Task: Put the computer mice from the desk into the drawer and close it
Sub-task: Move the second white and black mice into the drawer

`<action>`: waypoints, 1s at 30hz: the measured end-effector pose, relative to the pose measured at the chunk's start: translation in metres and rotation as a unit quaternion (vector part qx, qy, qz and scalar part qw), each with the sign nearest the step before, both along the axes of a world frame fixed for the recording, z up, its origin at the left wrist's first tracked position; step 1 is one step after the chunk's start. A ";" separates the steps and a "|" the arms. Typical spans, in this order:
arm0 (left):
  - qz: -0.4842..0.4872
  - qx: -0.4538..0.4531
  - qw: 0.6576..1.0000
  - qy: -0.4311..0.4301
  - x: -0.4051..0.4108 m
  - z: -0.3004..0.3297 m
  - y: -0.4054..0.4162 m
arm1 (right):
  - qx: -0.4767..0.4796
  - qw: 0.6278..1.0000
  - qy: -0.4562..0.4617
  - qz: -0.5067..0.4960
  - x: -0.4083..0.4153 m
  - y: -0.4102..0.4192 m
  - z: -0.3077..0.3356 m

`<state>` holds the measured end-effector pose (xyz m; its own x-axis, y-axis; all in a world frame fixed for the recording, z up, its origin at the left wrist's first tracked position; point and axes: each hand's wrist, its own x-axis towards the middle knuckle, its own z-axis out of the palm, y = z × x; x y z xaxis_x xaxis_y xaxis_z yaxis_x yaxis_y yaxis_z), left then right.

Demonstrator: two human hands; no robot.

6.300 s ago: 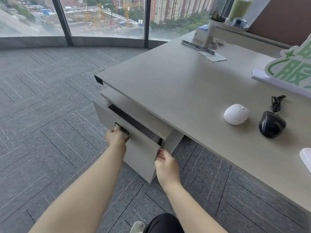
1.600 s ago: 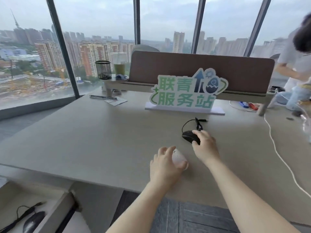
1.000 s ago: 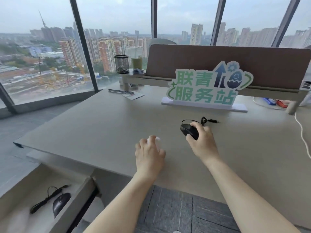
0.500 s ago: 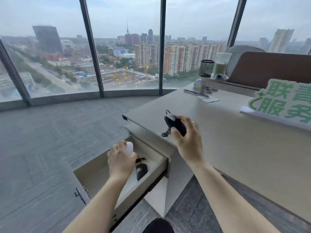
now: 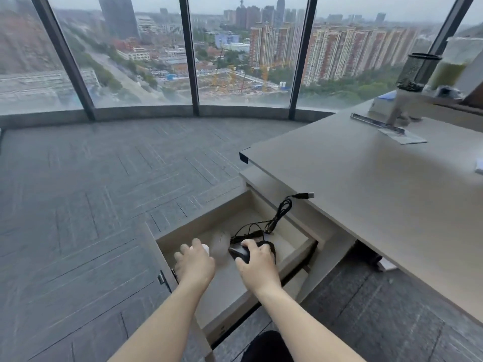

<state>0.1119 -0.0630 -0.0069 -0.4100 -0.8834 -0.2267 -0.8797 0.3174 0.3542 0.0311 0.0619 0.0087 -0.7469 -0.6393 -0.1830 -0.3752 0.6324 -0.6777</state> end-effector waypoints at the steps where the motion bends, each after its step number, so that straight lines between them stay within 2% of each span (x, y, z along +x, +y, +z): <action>1: 0.004 0.004 1.000 -0.010 -0.003 -0.006 -0.004 | 0.023 1.000 0.006 0.006 0.000 -0.005 -0.007; 6: 0.018 0.029 0.998 -0.052 -0.012 -0.034 -0.019 | 0.117 0.992 0.033 0.040 -0.005 -0.022 -0.025; 11: 0.019 0.071 0.994 -0.077 -0.018 -0.046 -0.020 | 0.240 0.964 0.054 0.101 -0.003 -0.039 -0.036; 16: -0.012 0.086 0.991 -0.099 -0.017 -0.049 -0.024 | 0.288 0.948 0.060 0.118 0.004 -0.042 -0.045; 19: 0.002 0.071 0.996 -0.054 -0.016 -0.034 -0.022 | 0.242 0.960 0.074 0.118 0.004 -0.038 -0.038; 23: -0.020 0.012 0.997 0.067 -0.006 -0.002 -0.019 | 0.095 0.987 0.095 0.084 0.005 -0.018 -0.015; 27: -0.027 -0.048 0.974 0.219 0.026 0.022 -0.018 | -0.020 0.994 0.084 0.061 0.017 0.015 0.001; 30: 0.003 -0.087 0.953 0.289 0.062 0.030 -0.011 | -0.079 0.991 0.082 0.074 0.042 0.039 0.007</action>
